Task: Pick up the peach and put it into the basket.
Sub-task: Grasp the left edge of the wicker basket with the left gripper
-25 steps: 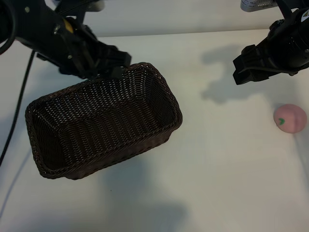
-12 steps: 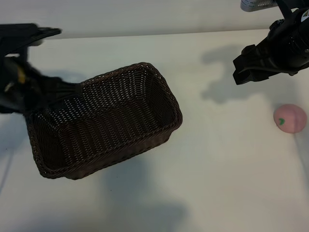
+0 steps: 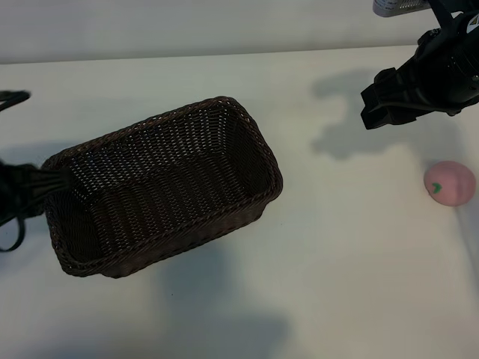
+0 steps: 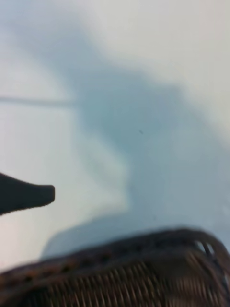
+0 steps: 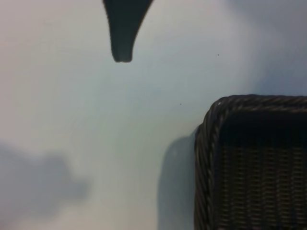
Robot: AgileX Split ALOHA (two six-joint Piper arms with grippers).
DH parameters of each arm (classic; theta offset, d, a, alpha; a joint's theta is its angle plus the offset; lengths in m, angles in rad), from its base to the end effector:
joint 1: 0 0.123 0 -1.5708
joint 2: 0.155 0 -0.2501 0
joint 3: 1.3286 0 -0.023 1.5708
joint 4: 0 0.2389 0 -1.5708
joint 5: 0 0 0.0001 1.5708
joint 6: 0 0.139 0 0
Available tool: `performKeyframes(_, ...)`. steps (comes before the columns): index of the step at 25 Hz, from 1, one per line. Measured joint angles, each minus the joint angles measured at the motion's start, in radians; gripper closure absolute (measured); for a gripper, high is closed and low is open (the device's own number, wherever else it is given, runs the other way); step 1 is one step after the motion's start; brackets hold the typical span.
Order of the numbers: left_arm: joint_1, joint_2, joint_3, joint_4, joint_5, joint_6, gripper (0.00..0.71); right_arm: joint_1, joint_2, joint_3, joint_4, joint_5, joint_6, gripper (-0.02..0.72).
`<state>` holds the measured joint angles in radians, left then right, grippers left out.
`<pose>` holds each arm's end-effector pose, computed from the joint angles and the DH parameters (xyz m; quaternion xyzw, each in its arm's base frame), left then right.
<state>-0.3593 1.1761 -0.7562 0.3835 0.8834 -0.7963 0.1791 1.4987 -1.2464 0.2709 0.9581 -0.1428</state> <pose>0.2245 -0.0413 0.1867 -0.1186 0.9635 0.0447 0.2359 0.3103 0.0871 0.2344 -0.1043 0.9618 0.1289 0.2176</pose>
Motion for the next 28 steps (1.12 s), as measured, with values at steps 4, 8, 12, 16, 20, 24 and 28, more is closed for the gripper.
performKeyframes(4, 0.091, -0.017, 0.056, -0.052, -0.054, 0.018, 0.145, 0.000, 0.000, 0.000, 0.000, -0.001, 0.000, 0.109)
performKeyframes(8, 0.166, -0.017, 0.100, -0.165, -0.156, 0.096, 0.145, 0.000, 0.000, 0.000, 0.000, -0.002, 0.000, 0.109)
performKeyframes(12, 0.201, -0.017, 0.107, -0.216, -0.219, 0.139, 0.145, 0.000, 0.000, 0.000, 0.000, -0.009, 0.000, 0.109)
performKeyframes(16, 0.206, -0.007, 0.107, -0.251, -0.252, 0.151, 0.145, 0.000, 0.000, 0.000, 0.000, -0.013, 0.000, 0.109)
performKeyframes(20, 0.207, 0.065, 0.107, -0.301, -0.281, 0.166, 0.145, 0.000, 0.000, 0.000, 0.000, -0.018, 0.000, 0.109)
performKeyframes(24, 0.207, 0.140, 0.107, -0.316, -0.322, 0.164, 0.145, 0.000, 0.000, 0.000, 0.000, -0.019, 0.000, 0.109)
performKeyframes(28, 0.207, 0.197, 0.107, -0.333, -0.365, 0.163, 0.145, 0.000, 0.000, 0.000, 0.000, -0.019, 0.000, 0.109)
